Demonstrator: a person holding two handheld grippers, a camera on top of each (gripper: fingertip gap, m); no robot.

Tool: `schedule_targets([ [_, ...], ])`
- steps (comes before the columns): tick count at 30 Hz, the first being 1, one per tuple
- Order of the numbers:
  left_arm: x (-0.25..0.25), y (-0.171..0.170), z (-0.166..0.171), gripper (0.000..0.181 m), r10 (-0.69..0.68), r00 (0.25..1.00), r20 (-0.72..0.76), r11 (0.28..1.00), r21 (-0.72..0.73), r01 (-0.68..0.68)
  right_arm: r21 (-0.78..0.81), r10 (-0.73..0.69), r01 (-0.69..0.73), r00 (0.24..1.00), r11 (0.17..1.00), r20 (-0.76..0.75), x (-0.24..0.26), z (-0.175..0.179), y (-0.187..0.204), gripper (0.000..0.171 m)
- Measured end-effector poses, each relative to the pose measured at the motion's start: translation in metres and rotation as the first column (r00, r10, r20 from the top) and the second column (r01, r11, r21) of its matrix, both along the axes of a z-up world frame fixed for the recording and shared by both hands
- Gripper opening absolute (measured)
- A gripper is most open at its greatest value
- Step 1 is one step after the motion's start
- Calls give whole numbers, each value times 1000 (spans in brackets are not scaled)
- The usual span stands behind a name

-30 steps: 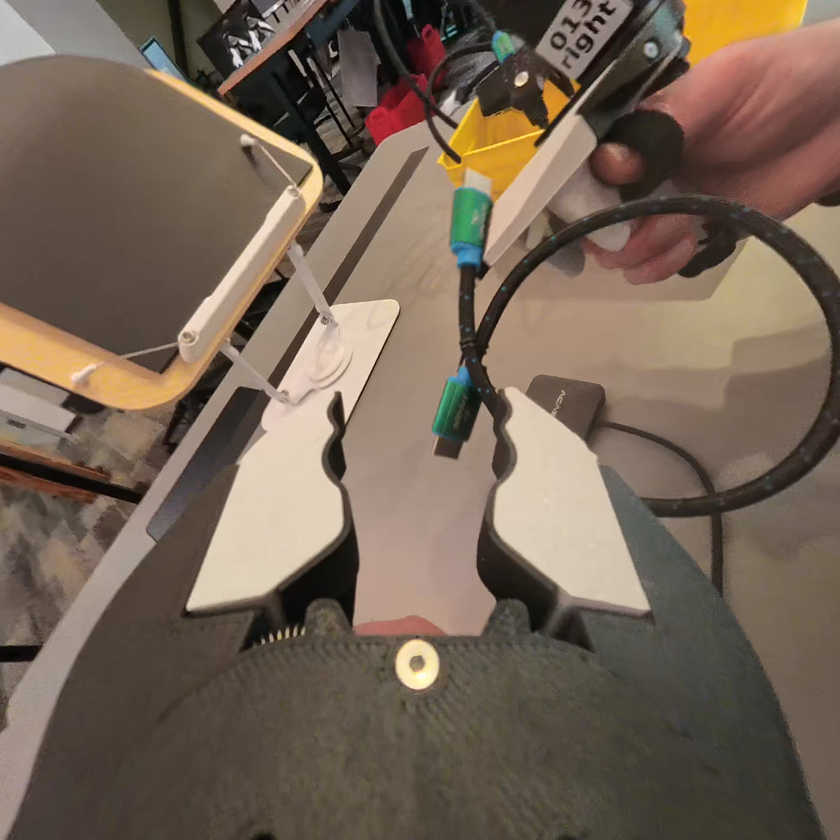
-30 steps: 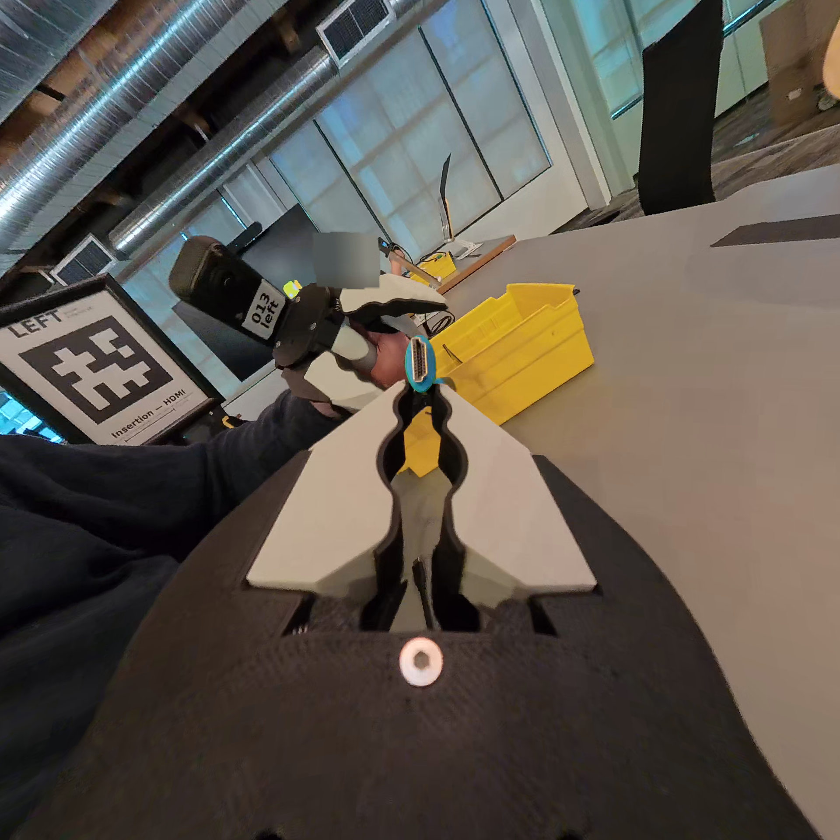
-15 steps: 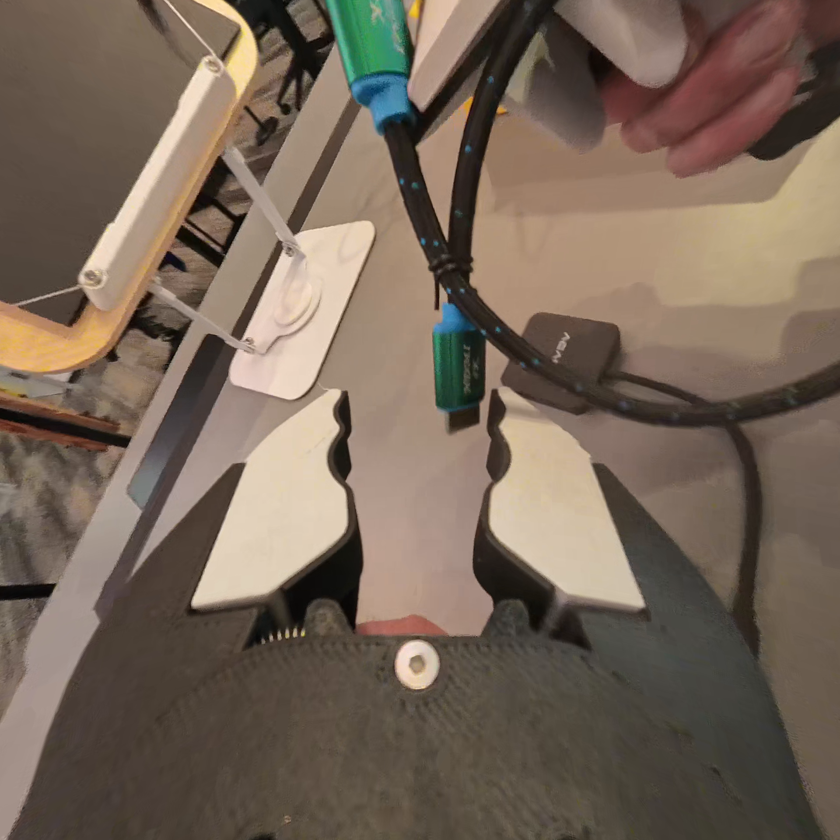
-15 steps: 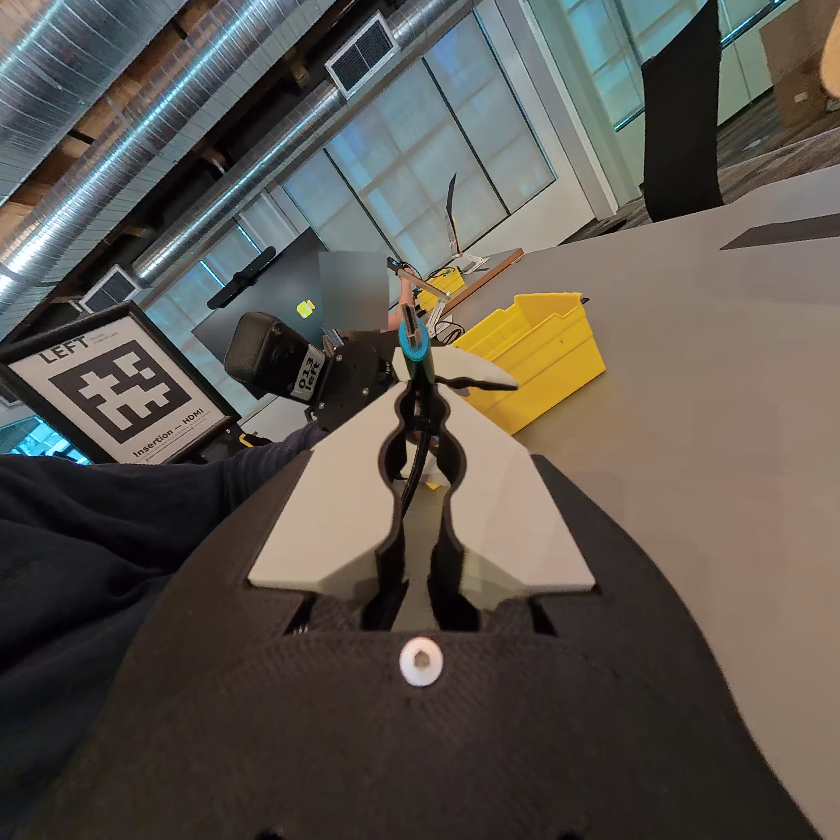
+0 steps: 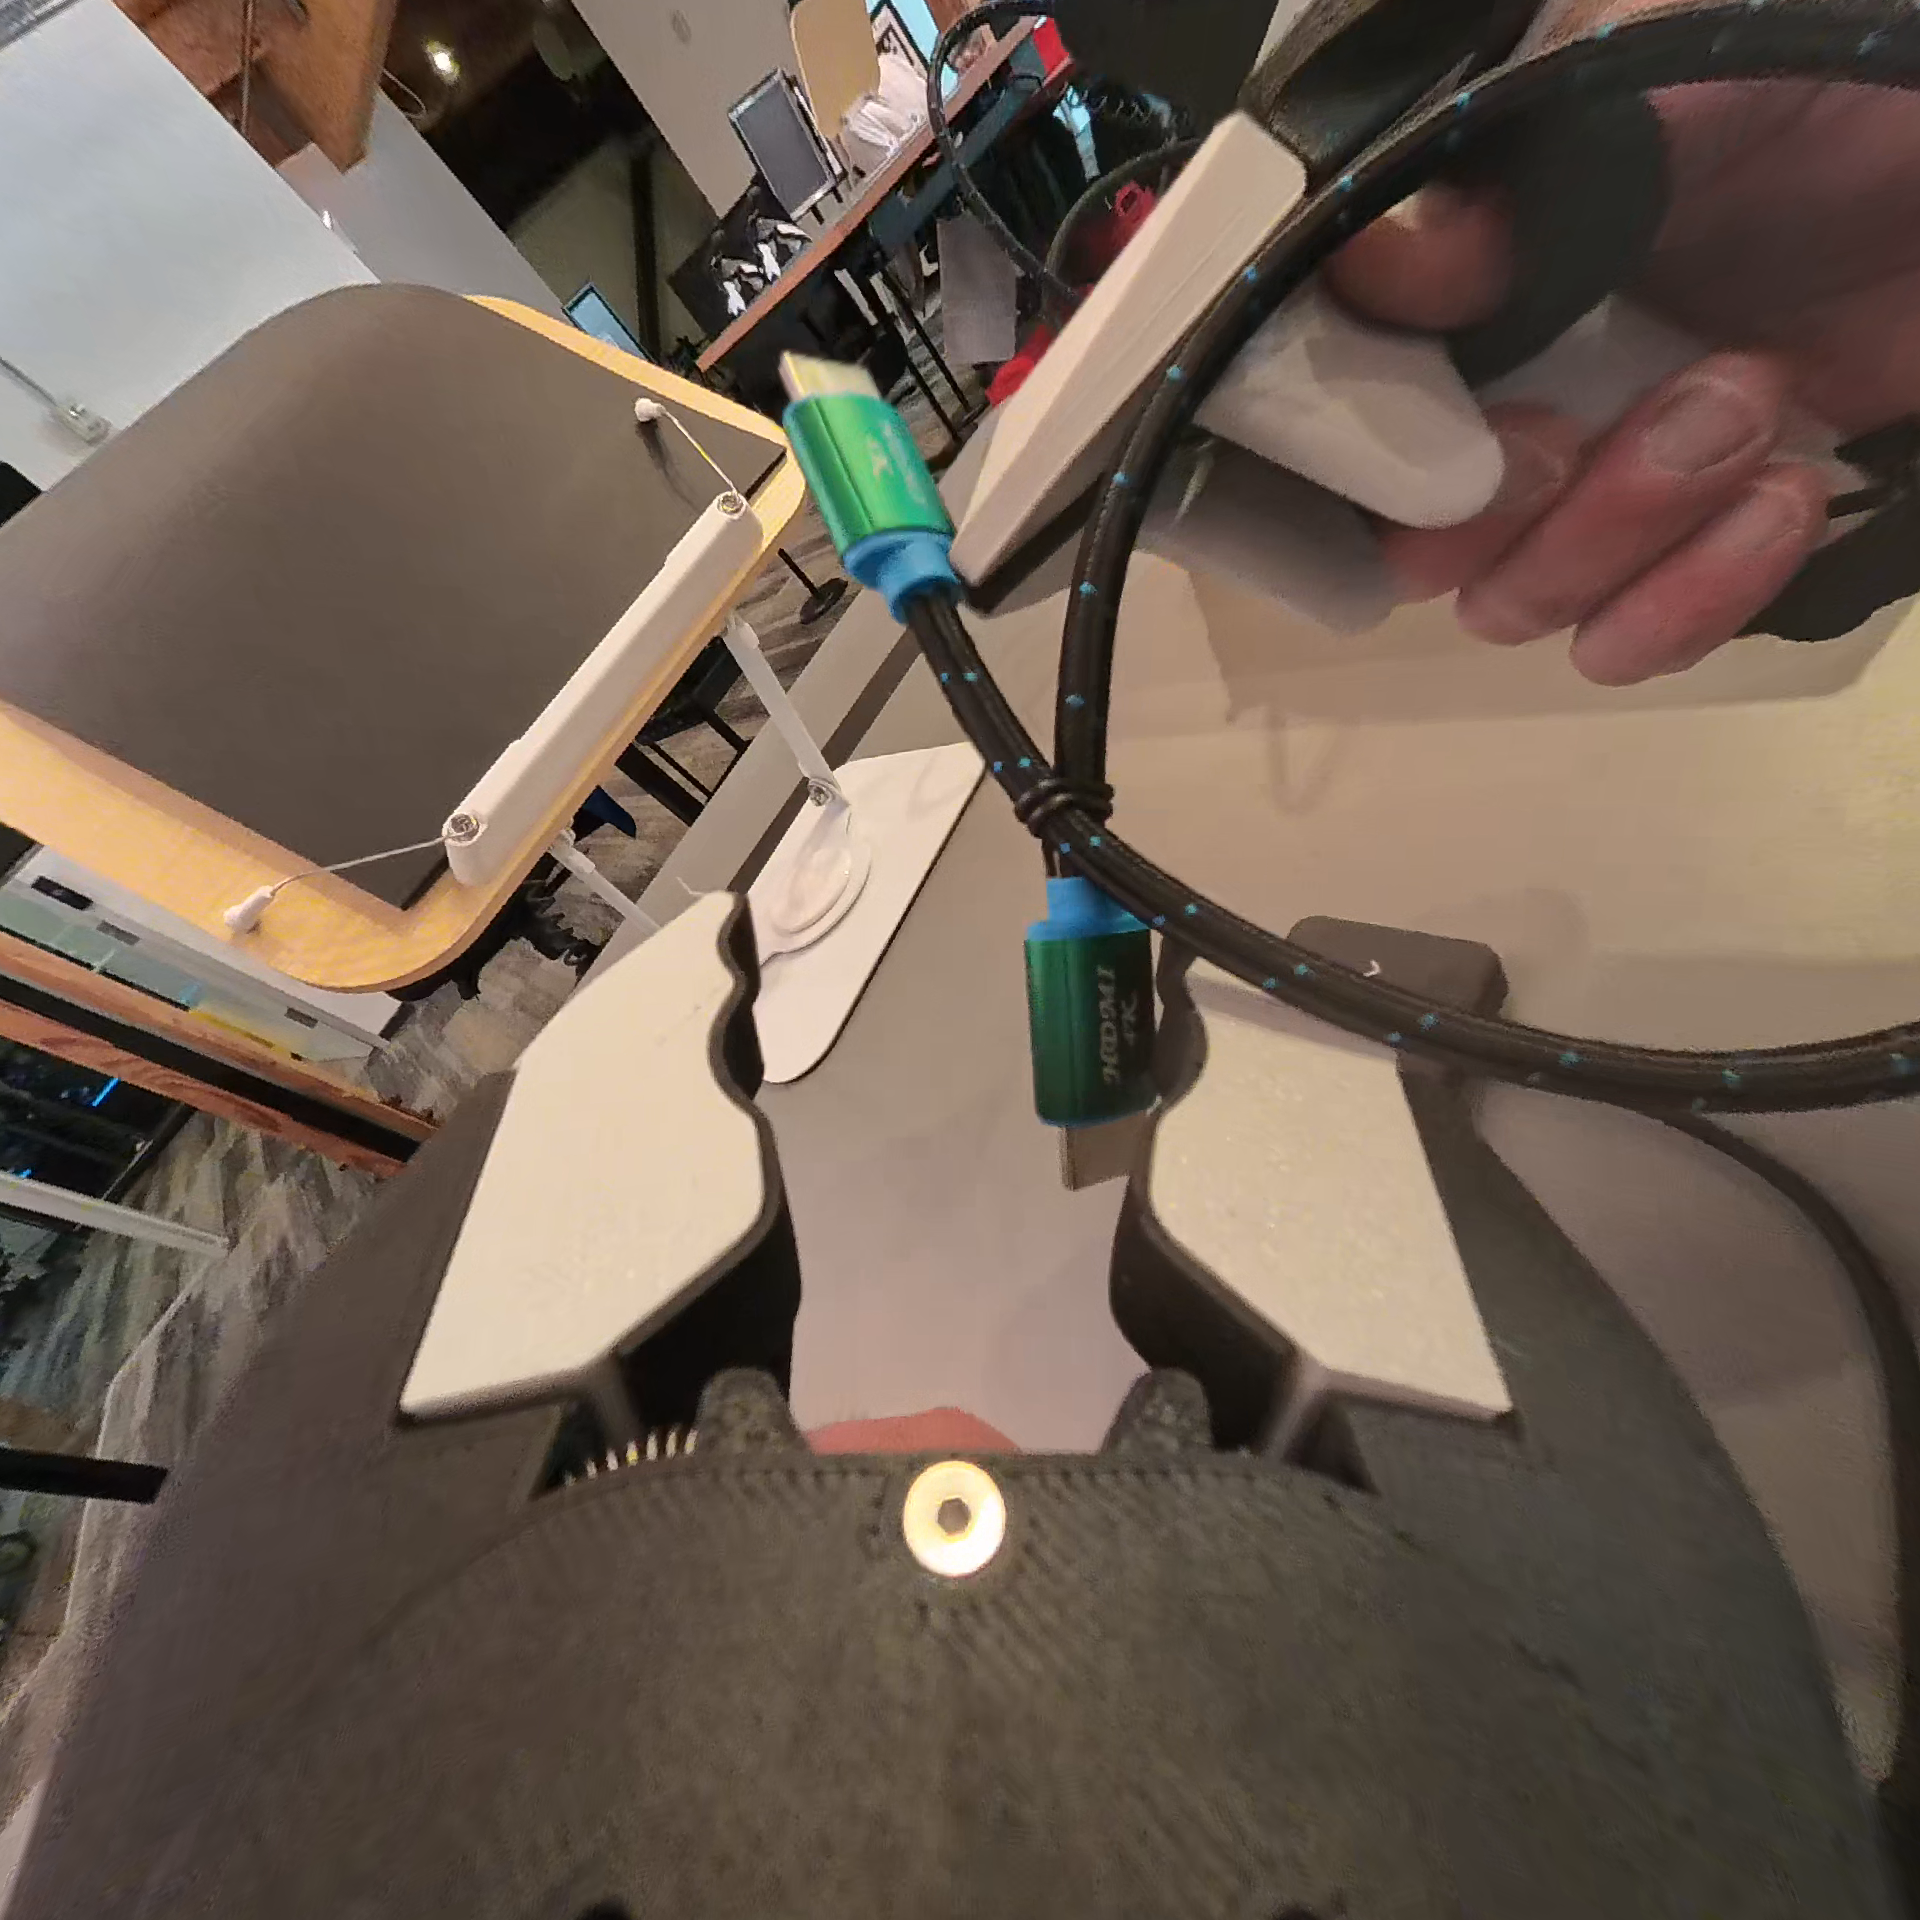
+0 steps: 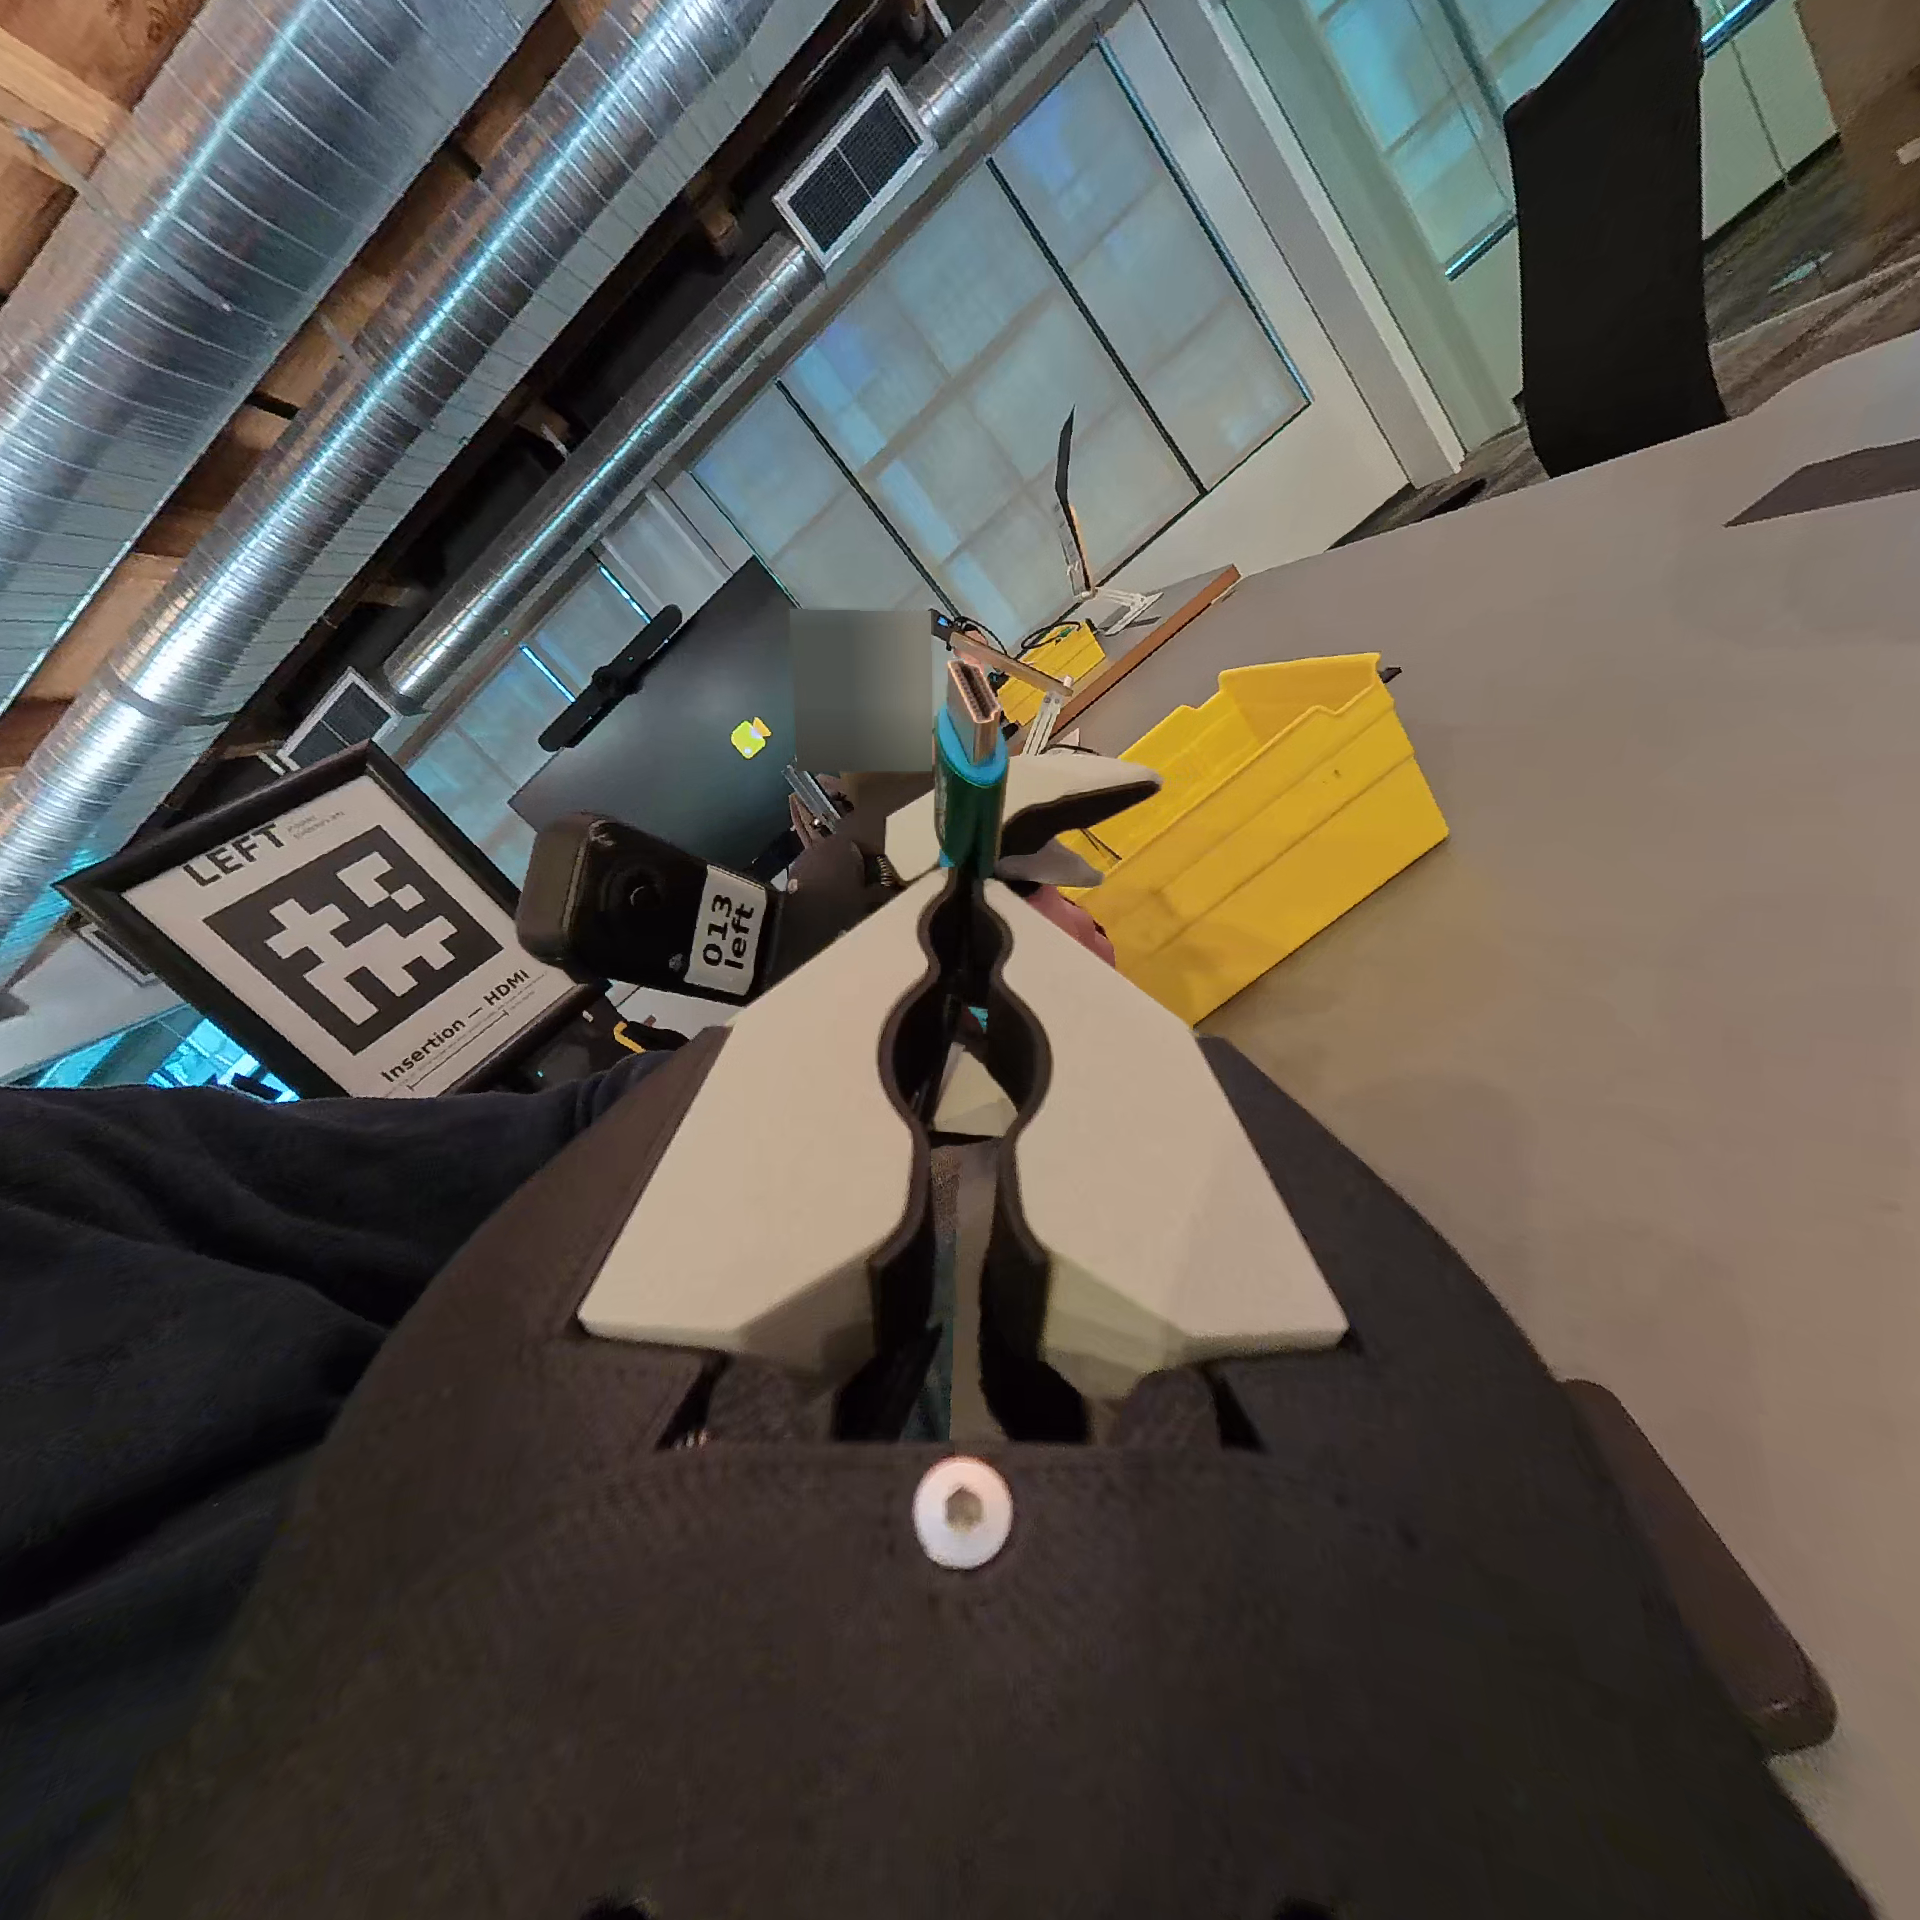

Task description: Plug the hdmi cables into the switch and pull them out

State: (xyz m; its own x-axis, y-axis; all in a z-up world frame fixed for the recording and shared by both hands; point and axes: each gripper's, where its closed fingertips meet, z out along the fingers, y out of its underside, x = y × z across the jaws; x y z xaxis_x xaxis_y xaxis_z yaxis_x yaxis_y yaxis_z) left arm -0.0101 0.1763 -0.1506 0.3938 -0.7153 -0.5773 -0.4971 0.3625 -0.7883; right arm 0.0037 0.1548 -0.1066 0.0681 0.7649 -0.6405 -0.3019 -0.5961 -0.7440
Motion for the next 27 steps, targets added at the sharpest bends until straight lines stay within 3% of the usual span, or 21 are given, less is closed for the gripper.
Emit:
schedule_targets([
  [10, 3, -9, 9, 52, -22, 1000, -5, 997, 68, 23, -76, -20, 23, 999, 997, 46, 3, -25, 9, 0],
  [27, 7, -22, 8, 19, -108, 994, -18, 994, 3, 108, -149, 64, -50, 994, 988, 91, -9, -43, 0, 0],
])
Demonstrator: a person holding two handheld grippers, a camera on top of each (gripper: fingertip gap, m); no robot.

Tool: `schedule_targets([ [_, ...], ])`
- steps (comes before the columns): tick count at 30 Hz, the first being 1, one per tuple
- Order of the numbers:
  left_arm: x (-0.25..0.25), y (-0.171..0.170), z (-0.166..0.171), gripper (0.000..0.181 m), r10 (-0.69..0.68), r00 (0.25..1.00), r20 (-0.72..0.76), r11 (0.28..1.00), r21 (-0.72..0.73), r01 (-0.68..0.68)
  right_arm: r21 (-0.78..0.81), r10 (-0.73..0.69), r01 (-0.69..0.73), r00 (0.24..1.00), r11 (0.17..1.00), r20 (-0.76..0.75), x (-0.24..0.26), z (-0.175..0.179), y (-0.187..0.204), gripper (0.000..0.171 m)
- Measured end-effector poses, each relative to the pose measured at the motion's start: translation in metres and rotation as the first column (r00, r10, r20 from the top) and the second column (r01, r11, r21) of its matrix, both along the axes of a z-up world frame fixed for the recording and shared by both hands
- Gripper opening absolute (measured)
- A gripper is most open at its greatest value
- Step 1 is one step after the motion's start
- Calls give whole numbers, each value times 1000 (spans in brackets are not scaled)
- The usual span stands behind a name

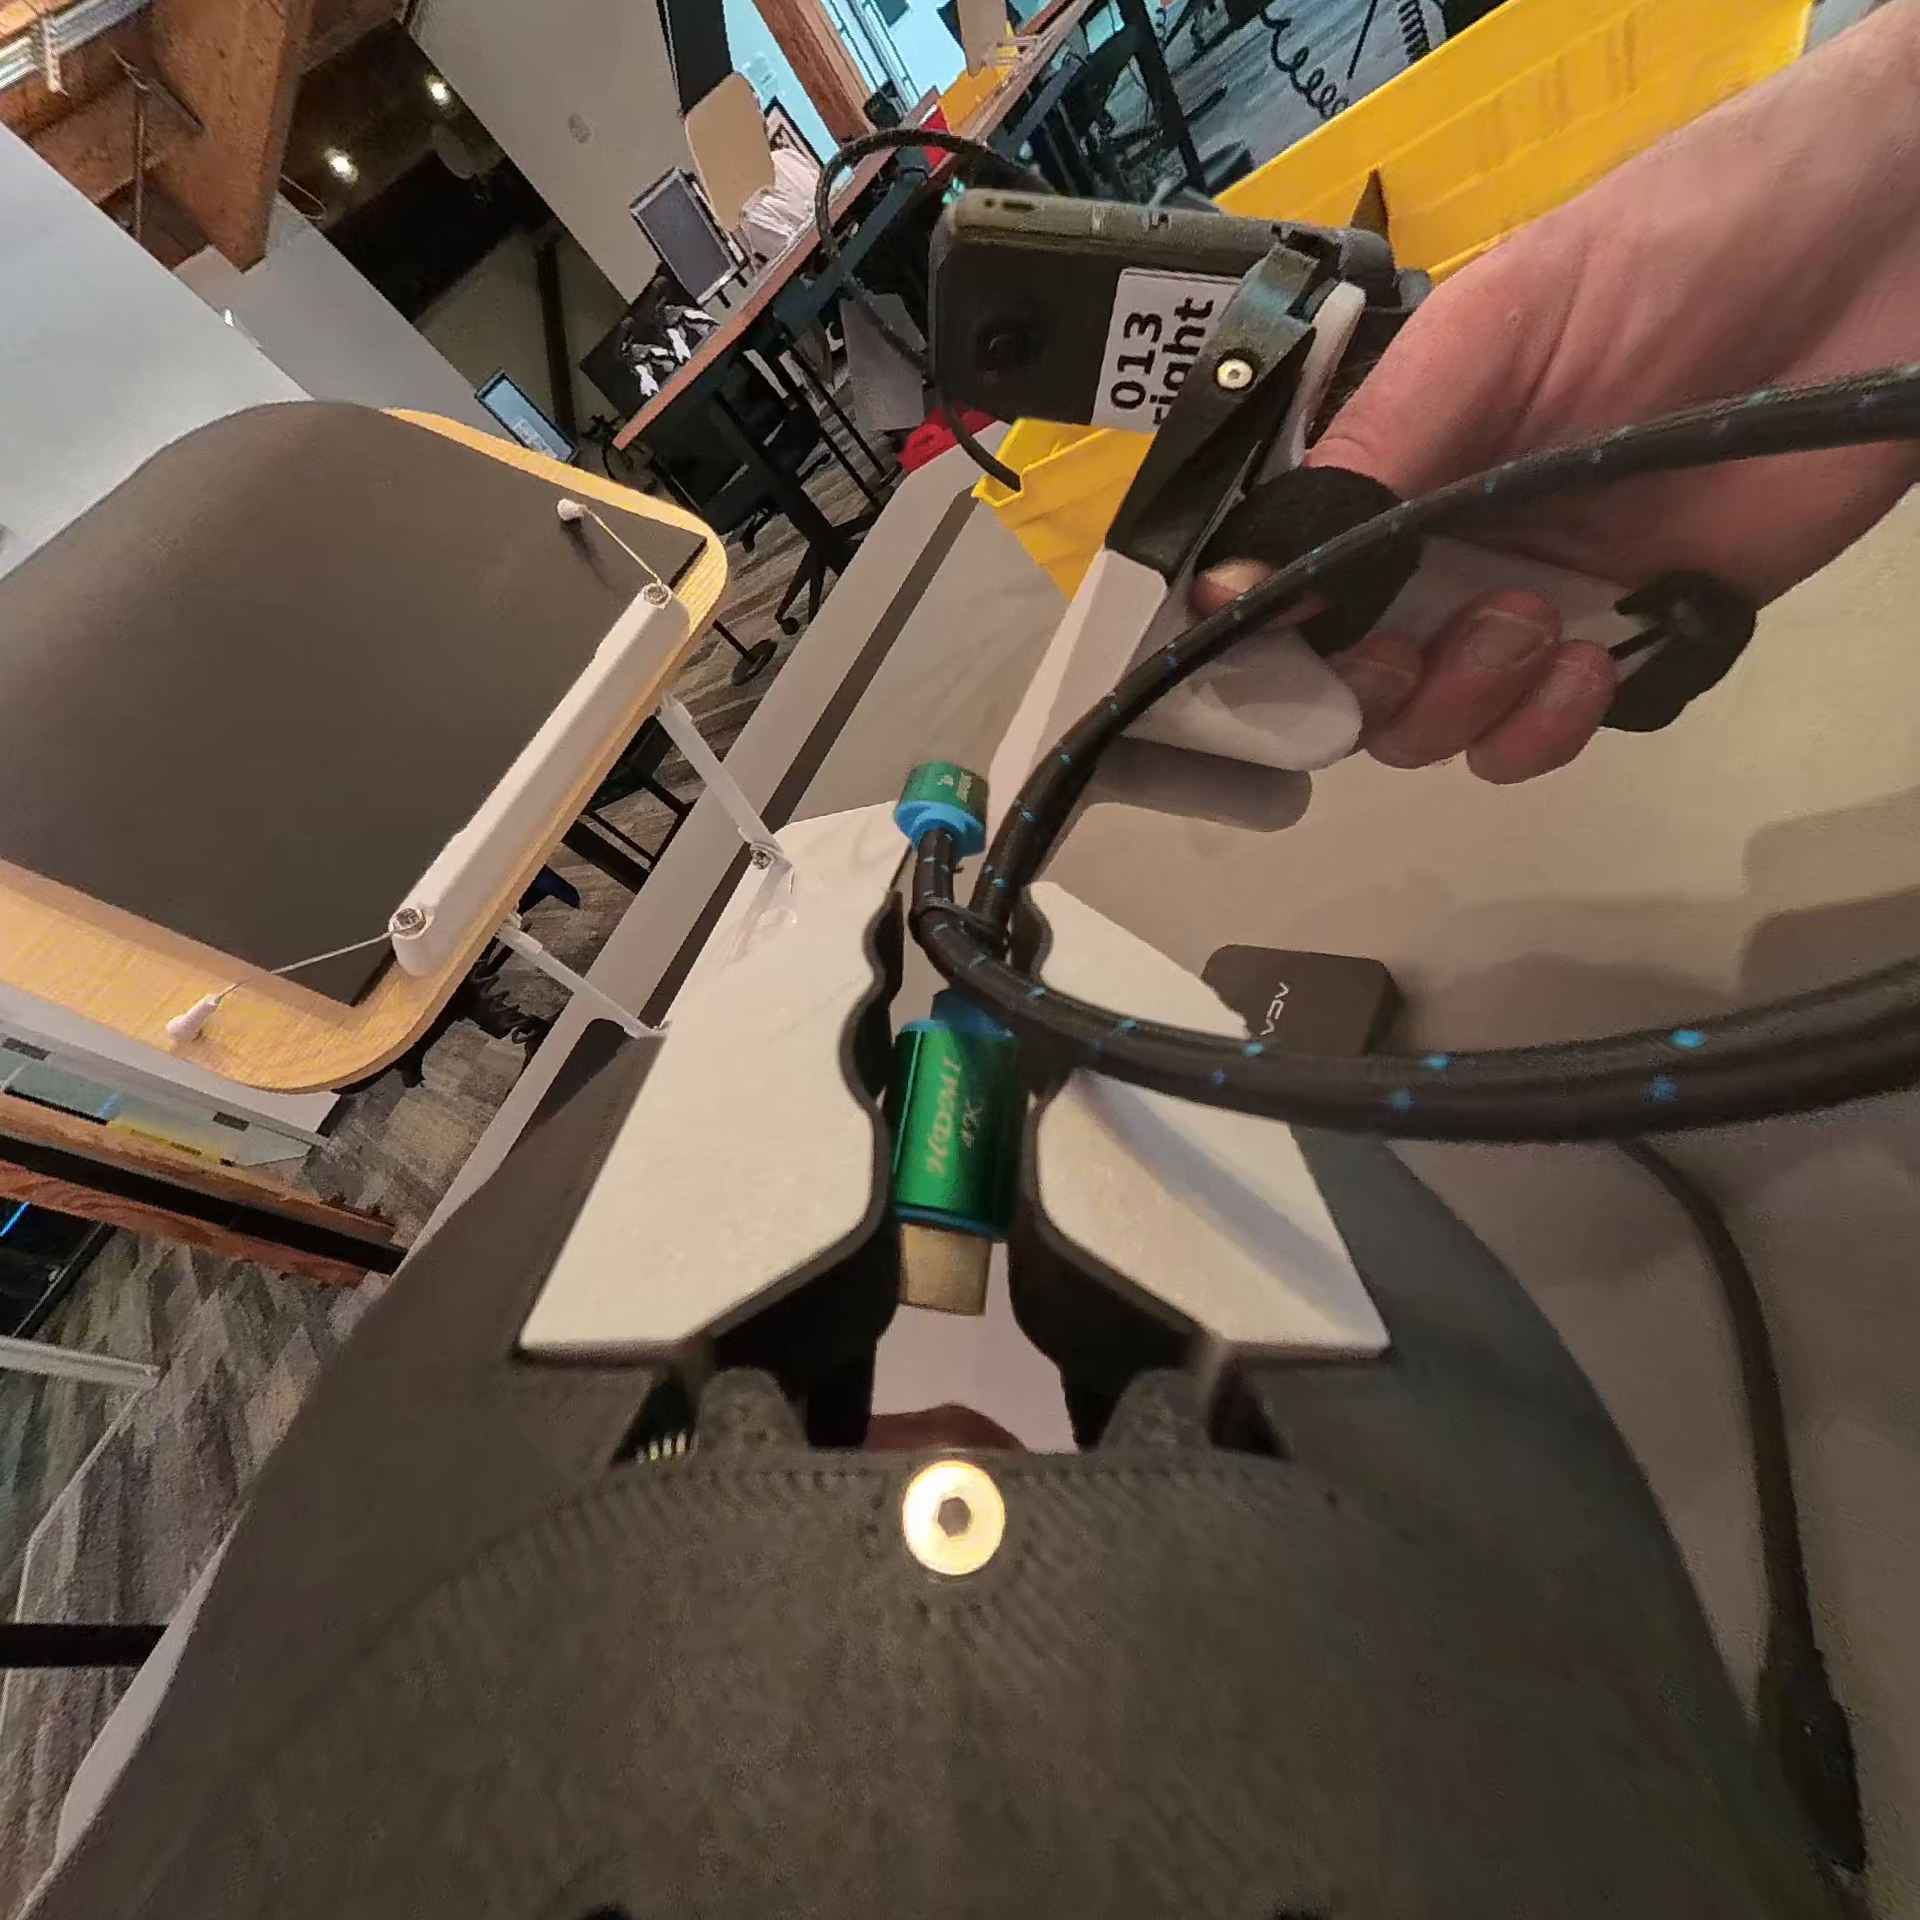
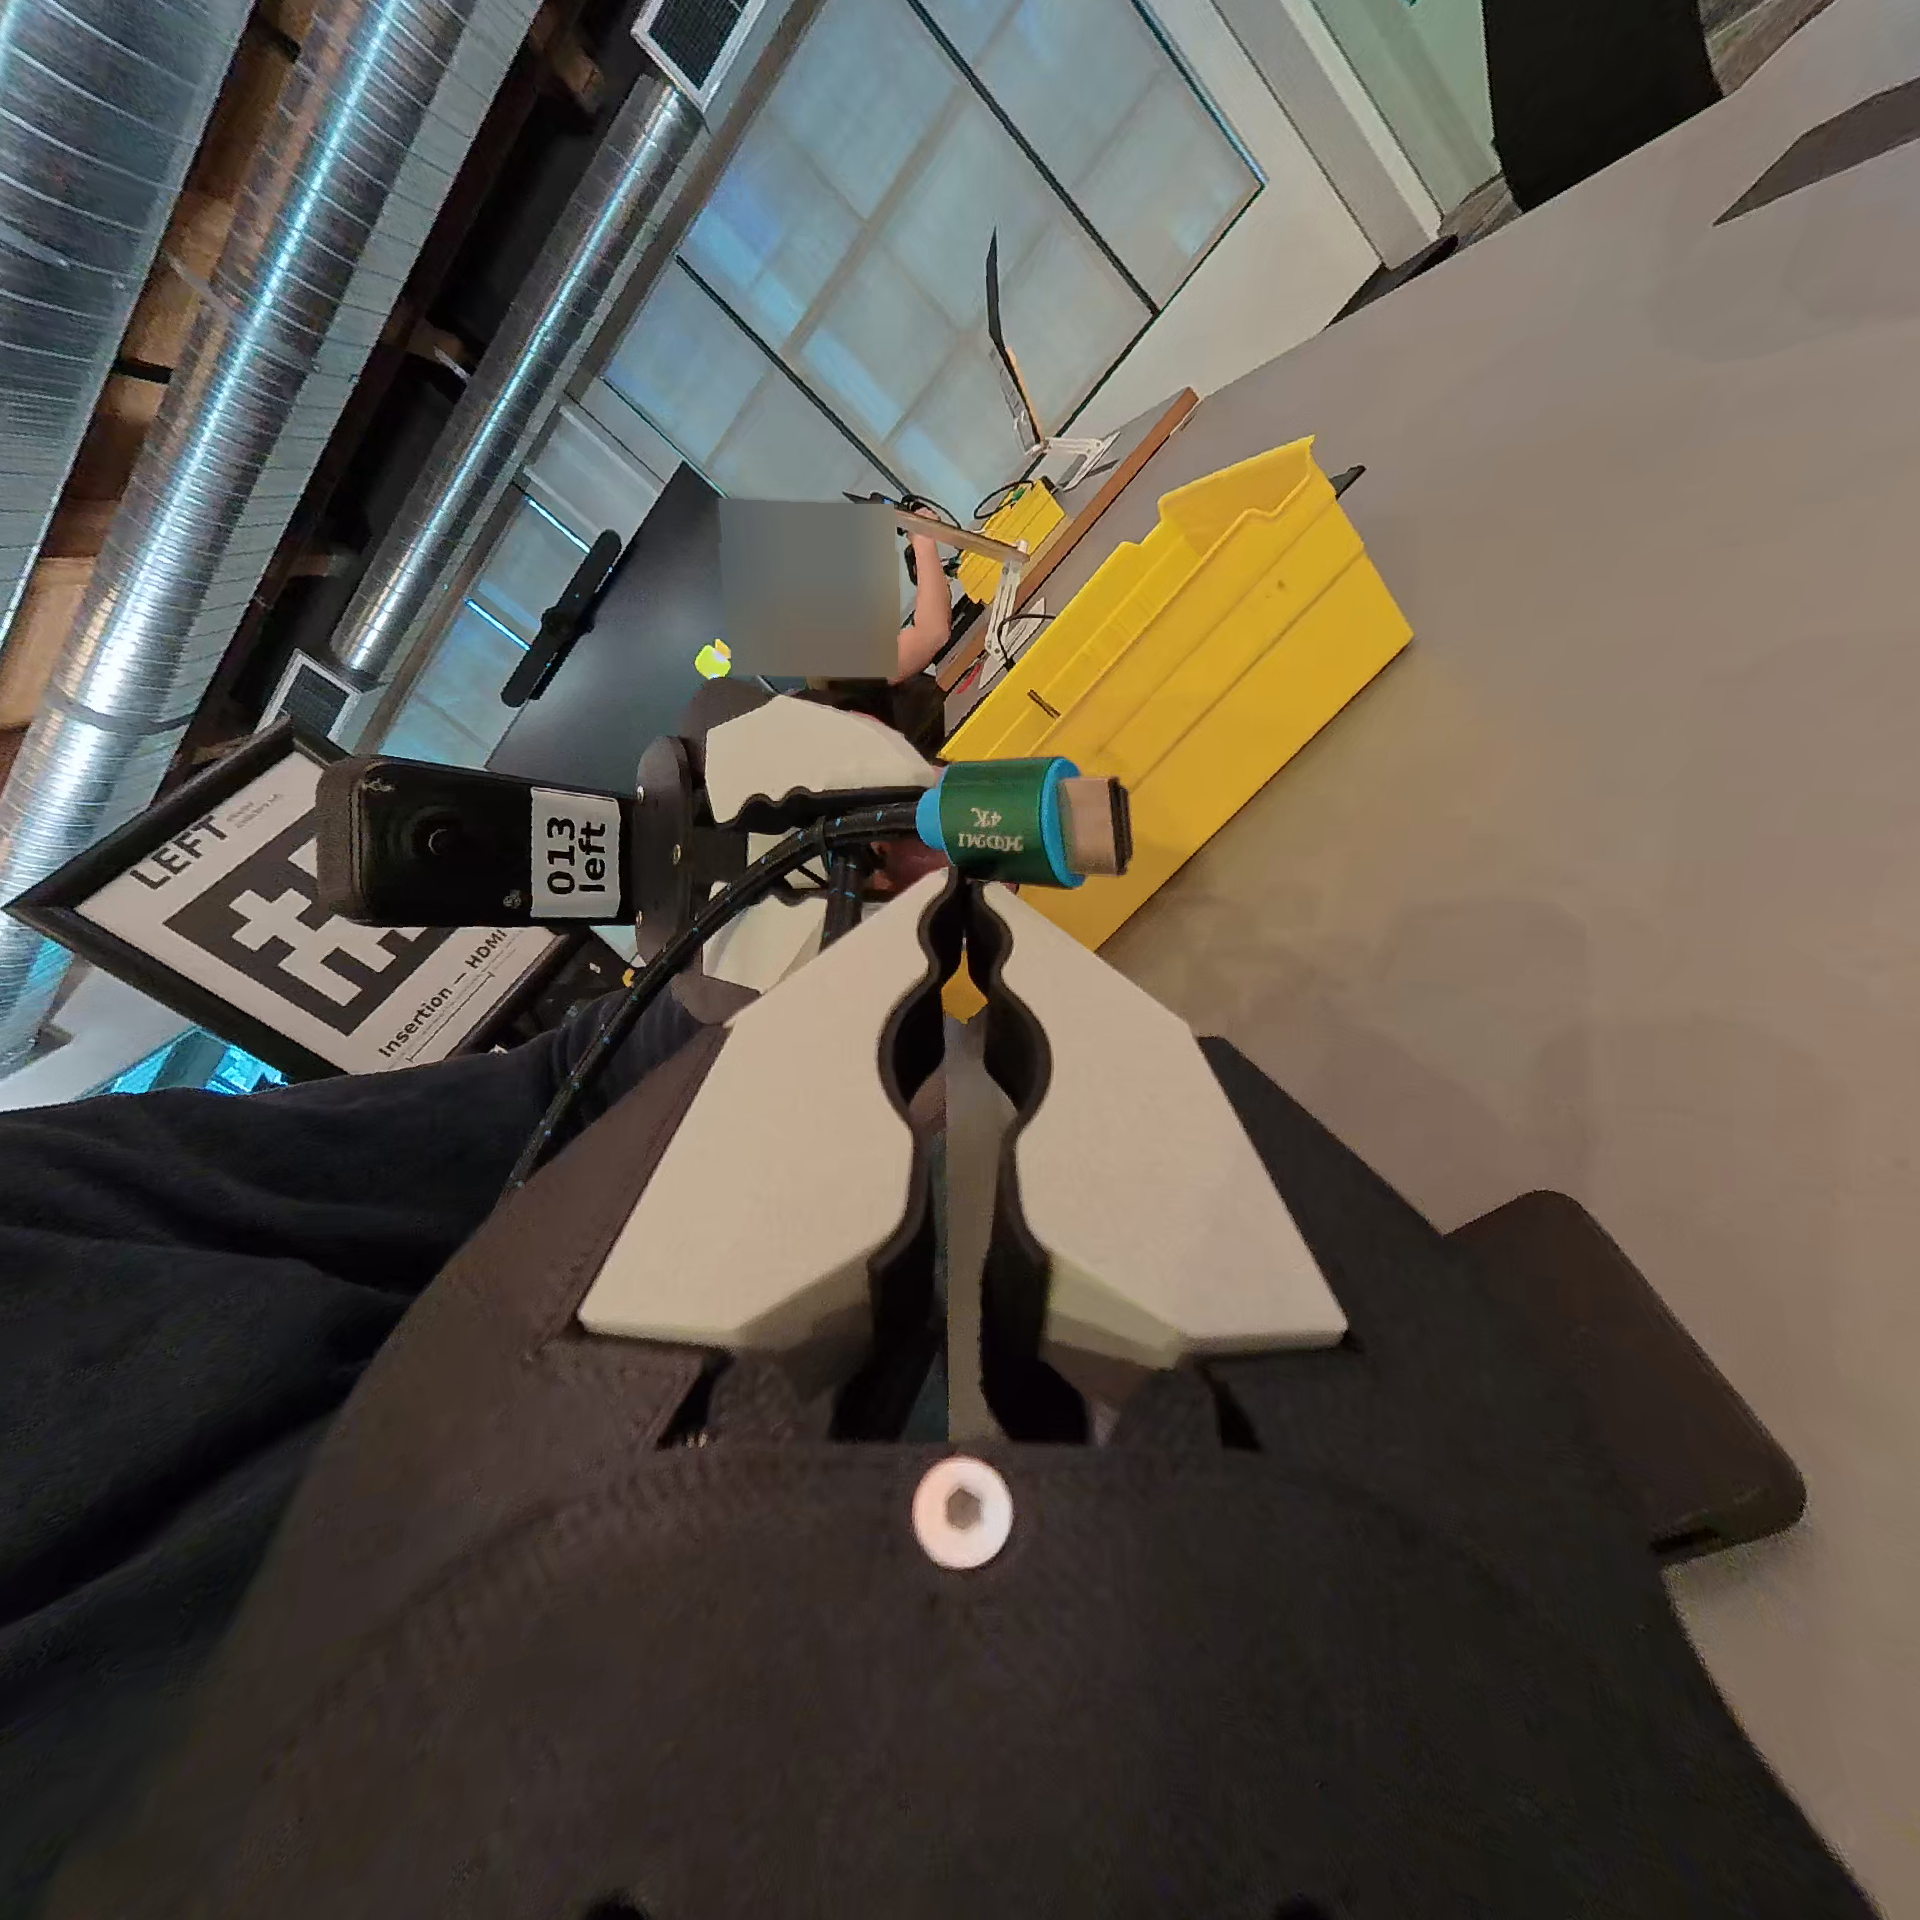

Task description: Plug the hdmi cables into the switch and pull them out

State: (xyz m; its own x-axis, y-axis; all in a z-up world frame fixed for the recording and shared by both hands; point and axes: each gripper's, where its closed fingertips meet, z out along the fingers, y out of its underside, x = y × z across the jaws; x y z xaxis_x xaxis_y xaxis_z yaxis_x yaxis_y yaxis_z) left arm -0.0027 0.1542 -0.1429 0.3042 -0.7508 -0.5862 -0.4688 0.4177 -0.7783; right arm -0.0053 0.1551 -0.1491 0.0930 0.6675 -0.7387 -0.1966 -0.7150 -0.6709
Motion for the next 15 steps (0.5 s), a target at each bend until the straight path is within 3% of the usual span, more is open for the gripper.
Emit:
schedule_targets([
  [7, -1, -2, -1, 17, -16, 1000, -1, 999, -47, 16, 29, 15, -16, 999, 999, 35, 2, -3, -1, 0],
  [11, -3, -4, 3, 17, -40, 999, 17, 995, -94, 41, 38, -24, 22, 999, 999, 32, 14, -3, 7, 22],
  [15, -5, -9, 6, 17, -75, 997, 18, 989, -126, 76, 29, -17, 17, 1000, 999, -8, 21, 0, 8, 31],
])
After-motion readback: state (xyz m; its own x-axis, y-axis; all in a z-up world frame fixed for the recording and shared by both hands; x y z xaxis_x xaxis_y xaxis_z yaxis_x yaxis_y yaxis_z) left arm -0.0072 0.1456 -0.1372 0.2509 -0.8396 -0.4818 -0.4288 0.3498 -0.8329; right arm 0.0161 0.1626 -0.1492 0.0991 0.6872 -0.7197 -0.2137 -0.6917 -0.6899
